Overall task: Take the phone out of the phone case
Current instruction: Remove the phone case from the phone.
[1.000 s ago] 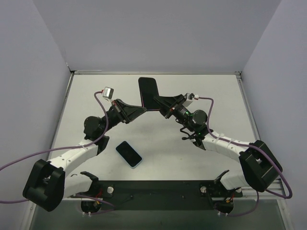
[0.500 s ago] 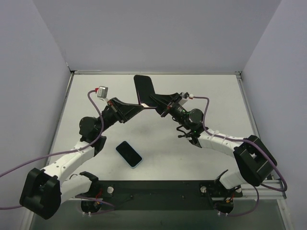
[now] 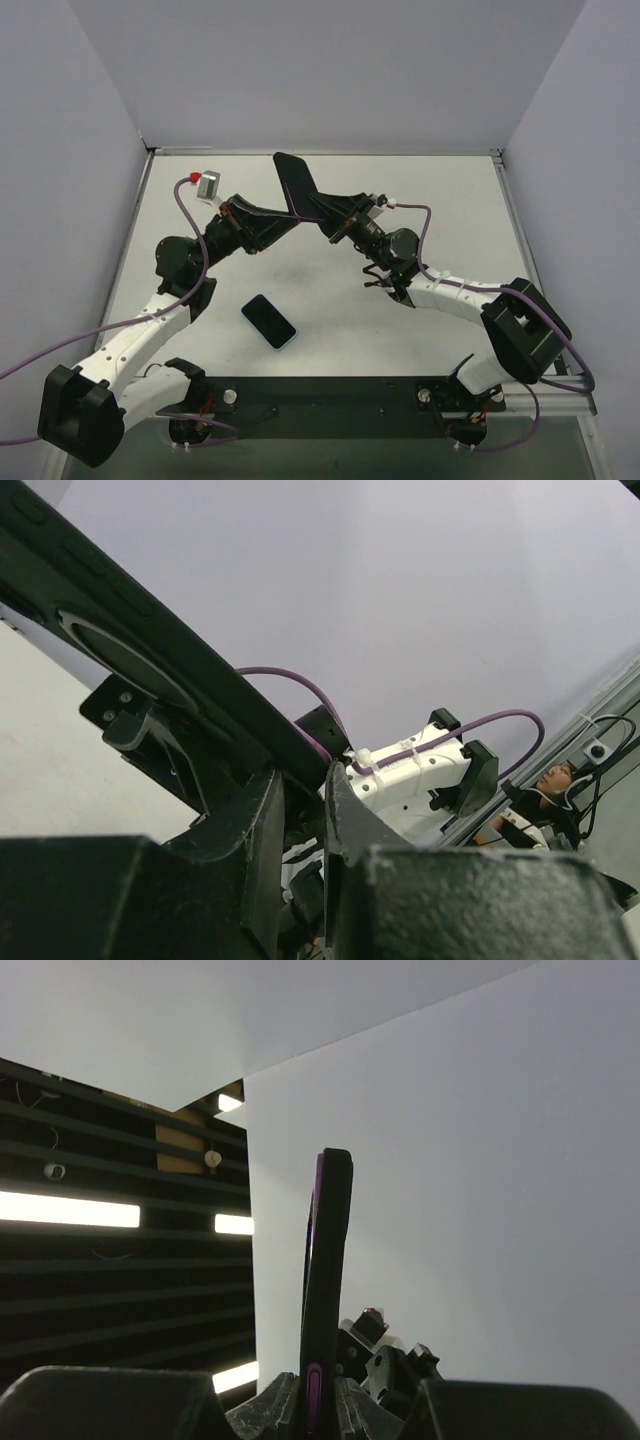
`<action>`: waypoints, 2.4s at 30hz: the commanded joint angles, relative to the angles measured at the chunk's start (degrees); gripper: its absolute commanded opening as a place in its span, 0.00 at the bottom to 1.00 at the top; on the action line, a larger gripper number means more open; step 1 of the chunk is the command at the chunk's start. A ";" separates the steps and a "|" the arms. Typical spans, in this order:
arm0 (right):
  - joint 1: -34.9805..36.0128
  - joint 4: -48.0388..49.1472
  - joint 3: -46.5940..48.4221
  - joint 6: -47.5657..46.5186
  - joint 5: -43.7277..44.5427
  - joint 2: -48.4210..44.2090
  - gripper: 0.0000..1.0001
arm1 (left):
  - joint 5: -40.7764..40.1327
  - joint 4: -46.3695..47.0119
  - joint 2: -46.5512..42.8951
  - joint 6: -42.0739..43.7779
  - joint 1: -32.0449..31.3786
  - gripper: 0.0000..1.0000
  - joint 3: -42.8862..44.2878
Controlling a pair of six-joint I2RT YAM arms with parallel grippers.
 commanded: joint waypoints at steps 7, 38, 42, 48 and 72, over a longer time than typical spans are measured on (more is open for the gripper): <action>2.01 12.29 -0.75 8.42 -3.28 2.66 0.00 | 3.34 16.99 -3.15 2.23 -0.48 0.00 7.11; -6.51 -45.97 0.48 -49.06 -12.33 -30.04 0.00 | 0.44 -8.16 -0.43 -10.95 4.64 0.91 -9.32; -5.38 -48.79 1.10 -50.55 -10.84 -30.30 0.00 | -2.98 1.07 -0.51 -14.46 2.43 0.92 -11.08; -3.35 -49.14 2.24 -51.87 -9.43 -29.08 0.00 | -4.05 -0.04 1.59 -11.49 -1.87 0.93 -8.63; -3.79 -53.45 0.23 -49.33 -6.36 -33.98 0.22 | -5.80 22.61 16.88 -21.23 -3.73 0.00 -5.98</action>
